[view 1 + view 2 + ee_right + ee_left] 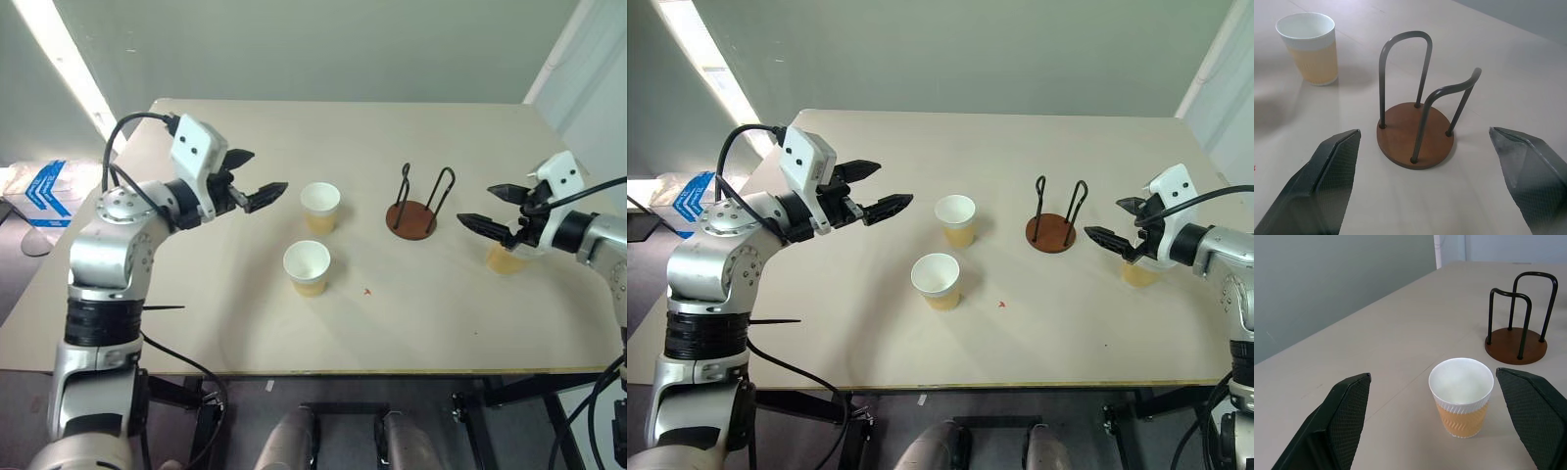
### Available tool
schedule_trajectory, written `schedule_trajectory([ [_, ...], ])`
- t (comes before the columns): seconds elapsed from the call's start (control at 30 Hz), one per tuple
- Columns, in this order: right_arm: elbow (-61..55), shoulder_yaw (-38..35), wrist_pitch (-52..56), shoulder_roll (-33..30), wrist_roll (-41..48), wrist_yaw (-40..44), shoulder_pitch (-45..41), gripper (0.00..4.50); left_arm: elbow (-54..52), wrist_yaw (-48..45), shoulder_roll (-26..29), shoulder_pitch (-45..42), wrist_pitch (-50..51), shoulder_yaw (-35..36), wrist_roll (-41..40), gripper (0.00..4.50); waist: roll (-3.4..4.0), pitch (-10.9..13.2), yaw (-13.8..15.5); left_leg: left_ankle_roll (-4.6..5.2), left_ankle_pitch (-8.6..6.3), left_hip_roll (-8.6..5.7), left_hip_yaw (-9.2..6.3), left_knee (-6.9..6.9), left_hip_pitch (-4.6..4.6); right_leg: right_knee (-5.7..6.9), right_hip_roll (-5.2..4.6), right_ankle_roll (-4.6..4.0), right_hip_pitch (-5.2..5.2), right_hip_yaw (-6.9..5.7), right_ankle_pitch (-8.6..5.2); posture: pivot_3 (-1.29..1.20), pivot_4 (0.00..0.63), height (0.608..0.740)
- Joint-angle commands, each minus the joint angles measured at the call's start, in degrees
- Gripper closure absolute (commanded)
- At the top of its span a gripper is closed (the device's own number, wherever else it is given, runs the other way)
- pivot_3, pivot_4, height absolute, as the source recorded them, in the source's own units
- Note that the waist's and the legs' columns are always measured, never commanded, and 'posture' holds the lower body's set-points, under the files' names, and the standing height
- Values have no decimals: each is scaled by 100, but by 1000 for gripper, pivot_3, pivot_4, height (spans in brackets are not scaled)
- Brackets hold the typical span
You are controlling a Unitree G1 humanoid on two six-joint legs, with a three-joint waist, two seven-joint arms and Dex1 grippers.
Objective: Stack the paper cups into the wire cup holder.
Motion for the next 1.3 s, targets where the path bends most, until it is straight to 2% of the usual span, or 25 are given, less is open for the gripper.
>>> schedule_trajectory([
  [0.03,-215,-304,87,-194,104,-10,-65,56,39,6,-30,-190,-176,75,-5,0,0,0,-1,0,0,0,0,0,0,0,0,0,0,0,0,0,150,740],
  [0.37,-853,-621,728,-229,425,-194,417,56,848,-529,-169,-791,-556,-371,174,0,-5,3,9,-1,0,-1,0,1,-2,-2,0,1,0,0,1,0,150,740],
  [0.53,-823,-459,1144,-78,586,-375,124,56,1022,-1047,-204,-942,-568,-527,44,0,-5,3,-7,0,1,0,0,0,-1,-1,0,6,0,1,3,0,150,740],
  [0.9,47,362,1126,147,270,-226,-532,56,1153,-1748,-196,-1065,-403,-533,-185,0,-5,3,-28,2,2,1,-1,-1,-1,-3,1,18,-1,0,9,0,150,740],
  [1.3,1359,927,356,726,-410,-266,-1286,56,1060,-1740,-173,-1050,-403,-517,-161,0,-5,3,-20,5,3,0,-2,-2,-3,-3,-1,22,-5,-1,12,0,150,740],
])
